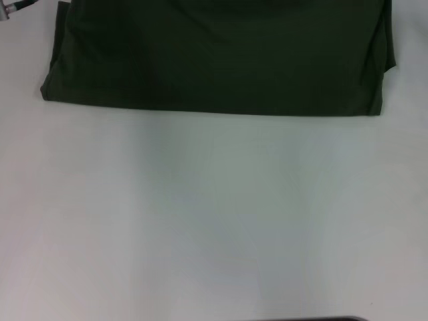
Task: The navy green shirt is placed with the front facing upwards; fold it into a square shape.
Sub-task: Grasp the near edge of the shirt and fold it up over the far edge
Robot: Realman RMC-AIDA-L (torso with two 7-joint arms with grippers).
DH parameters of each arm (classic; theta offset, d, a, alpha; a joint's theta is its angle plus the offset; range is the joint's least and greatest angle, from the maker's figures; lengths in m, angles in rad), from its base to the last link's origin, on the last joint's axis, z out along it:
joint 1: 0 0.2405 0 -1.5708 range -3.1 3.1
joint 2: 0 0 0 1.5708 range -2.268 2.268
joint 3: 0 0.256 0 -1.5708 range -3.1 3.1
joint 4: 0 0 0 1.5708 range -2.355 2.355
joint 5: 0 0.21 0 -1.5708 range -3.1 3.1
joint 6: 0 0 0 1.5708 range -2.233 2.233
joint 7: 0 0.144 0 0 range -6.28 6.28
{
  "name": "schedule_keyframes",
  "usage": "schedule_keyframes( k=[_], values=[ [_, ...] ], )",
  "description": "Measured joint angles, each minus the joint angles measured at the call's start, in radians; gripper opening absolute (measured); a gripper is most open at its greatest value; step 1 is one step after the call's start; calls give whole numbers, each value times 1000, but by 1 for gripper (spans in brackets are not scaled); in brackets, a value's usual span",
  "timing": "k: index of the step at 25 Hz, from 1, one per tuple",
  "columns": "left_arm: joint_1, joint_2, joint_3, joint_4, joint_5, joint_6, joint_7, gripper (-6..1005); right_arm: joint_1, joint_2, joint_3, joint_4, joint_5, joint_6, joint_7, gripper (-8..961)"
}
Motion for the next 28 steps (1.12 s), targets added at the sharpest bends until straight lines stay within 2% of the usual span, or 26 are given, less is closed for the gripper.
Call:
schedule_keyframes(
  k=[6,14,18,27,28],
  values=[
    [-1,-19,2,-12,-12,-62,38,98,14,23,0,27,3,51,-37,10],
    [-1,-23,13,-39,-68,-109,88,101,26,49,0,49,8,111,-77,10],
    [-1,-29,18,-47,-86,-133,110,103,28,50,0,49,23,119,-86,41],
    [-2,-64,25,-47,-135,-172,214,106,53,48,-2,73,31,138,-115,110],
    [-3,-68,28,-46,-135,-186,215,141,56,48,-3,74,30,138,-115,118]
  ],
)
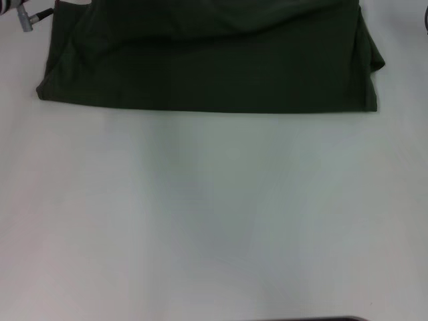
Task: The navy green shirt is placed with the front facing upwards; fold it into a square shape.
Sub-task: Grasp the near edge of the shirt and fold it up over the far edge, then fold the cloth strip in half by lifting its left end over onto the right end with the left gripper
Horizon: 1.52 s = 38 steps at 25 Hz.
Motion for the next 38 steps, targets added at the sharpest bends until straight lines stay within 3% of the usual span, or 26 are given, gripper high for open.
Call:
schedule_keyframes(
  k=[5,13,16,22,27,30,35,38],
  values=[
    [-1,-20,14,6,0,-86,0,316,8,1,0,1,2,9,-1,355],
    [6,-28,27,18,-46,-150,22,483,5,1,0,-1,3,29,-2,544],
    [20,-27,44,26,-51,-97,23,546,-3,2,1,-6,3,26,-2,615],
    [82,-27,113,107,-51,109,34,785,-32,4,4,-10,75,-25,-61,688],
    [105,-30,143,119,-52,164,71,909,-62,0,-1,-11,185,-141,-139,647],
    [110,-30,144,107,-52,159,92,906,-65,-5,-1,-11,199,-195,-149,618],
    [144,-30,144,123,-52,180,97,904,-77,-8,-2,-11,188,-246,-149,387],
    [177,-30,144,159,-52,249,85,904,-104,-23,-5,-12,186,-317,-137,335]
  ],
)
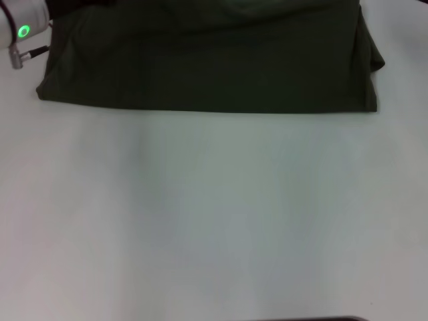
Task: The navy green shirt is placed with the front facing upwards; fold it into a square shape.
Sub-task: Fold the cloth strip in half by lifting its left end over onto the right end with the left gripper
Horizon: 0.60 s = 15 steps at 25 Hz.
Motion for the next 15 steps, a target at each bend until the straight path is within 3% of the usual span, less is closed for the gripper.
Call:
schedule_keyframes(
  k=[4,8,11,15],
  values=[
    [55,-1,-2,56,-12,144,-34,904,-56,-39,-26,-8,0,-126,64,266],
    [110,0,-5,77,-76,263,-39,904,-111,-97,-75,-11,-38,-234,196,197],
    [143,1,-6,84,-110,312,-38,904,-142,-124,-77,-28,-109,-295,302,328],
    [171,1,-5,85,-118,355,-36,904,-203,-120,-73,-126,-164,-335,425,486]
  ],
)
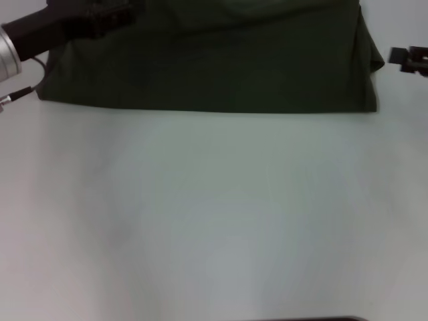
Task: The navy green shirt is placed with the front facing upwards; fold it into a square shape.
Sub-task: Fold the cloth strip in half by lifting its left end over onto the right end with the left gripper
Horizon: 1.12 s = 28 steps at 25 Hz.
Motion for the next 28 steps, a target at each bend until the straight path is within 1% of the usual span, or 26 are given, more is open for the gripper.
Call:
schedule_keyframes(
  k=[4,7,10,13,21,24,28],
  values=[
    [20,-1,0,-5,-3,8,11,904,-43,-2,8,-71,-42,-24,113,627],
    [30,-1,0,-13,-12,11,29,904,-50,-7,27,-81,-91,-34,160,614],
    [36,-1,0,-24,-27,12,42,904,-45,-5,44,-76,-135,-23,169,613],
    [39,-1,0,-31,-33,15,51,904,-34,8,46,-70,-162,9,169,613],
    [40,-1,-1,-35,-33,15,57,904,12,61,35,-65,-199,98,156,612],
    [40,-1,1,-35,-33,10,59,904,34,72,32,-50,-235,129,156,612],
    [40,-1,0,-37,-33,9,62,904,49,80,30,-34,-251,176,155,611]
  ],
)
